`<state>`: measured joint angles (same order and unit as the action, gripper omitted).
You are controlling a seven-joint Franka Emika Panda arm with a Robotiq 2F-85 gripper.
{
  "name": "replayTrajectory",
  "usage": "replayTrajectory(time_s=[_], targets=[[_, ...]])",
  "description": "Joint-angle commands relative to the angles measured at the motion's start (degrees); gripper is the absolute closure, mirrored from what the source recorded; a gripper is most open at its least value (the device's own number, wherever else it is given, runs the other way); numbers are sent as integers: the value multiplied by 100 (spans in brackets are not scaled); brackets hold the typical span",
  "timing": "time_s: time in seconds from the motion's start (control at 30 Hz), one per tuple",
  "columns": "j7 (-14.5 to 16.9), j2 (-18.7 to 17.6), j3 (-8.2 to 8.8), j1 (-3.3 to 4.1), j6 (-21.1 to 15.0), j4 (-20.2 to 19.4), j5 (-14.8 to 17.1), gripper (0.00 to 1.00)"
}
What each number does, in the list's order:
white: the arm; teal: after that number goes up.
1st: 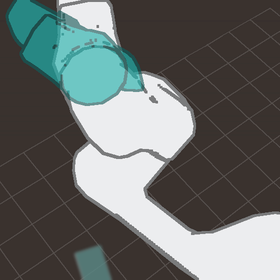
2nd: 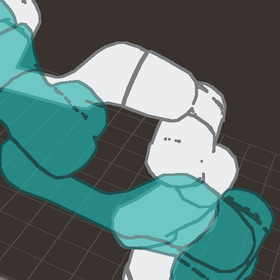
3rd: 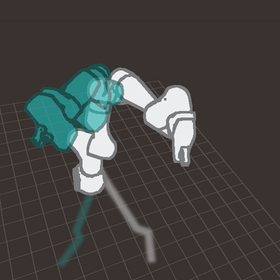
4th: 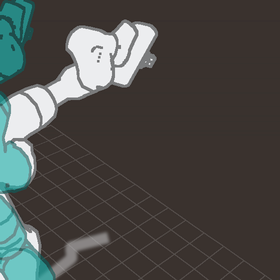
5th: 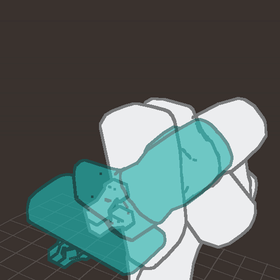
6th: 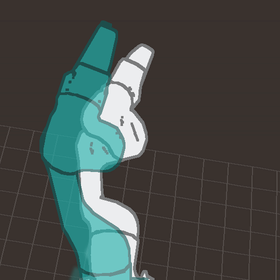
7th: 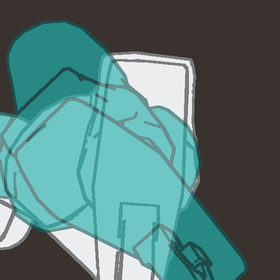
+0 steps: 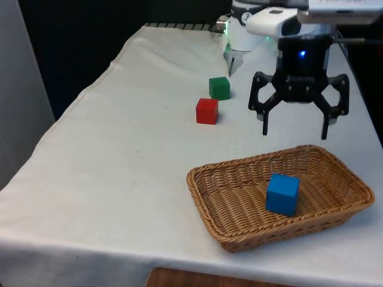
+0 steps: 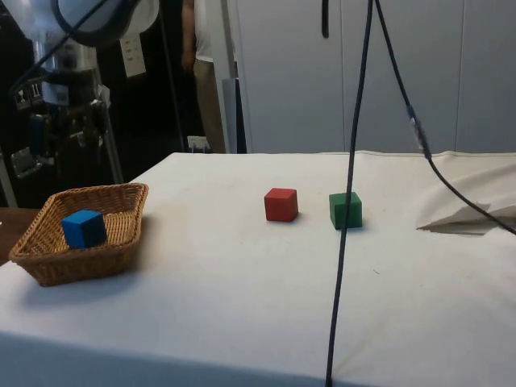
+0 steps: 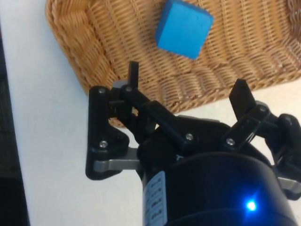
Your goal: Pick up the blue cube and place it into the basket.
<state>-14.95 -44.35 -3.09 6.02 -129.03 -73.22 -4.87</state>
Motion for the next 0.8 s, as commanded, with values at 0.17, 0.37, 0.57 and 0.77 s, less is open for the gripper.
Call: replayTrajectory(time_s=[0.17,0.37,0.57,0.77], targets=[[183,390,-11,0,-11,-361,-6,0],[309,625,-23,-6,-6,-567,6,0],[453,945,-29,-11,-17,-865,11,0],[539,1175,-40,-17,-52,-1106,29,0]])
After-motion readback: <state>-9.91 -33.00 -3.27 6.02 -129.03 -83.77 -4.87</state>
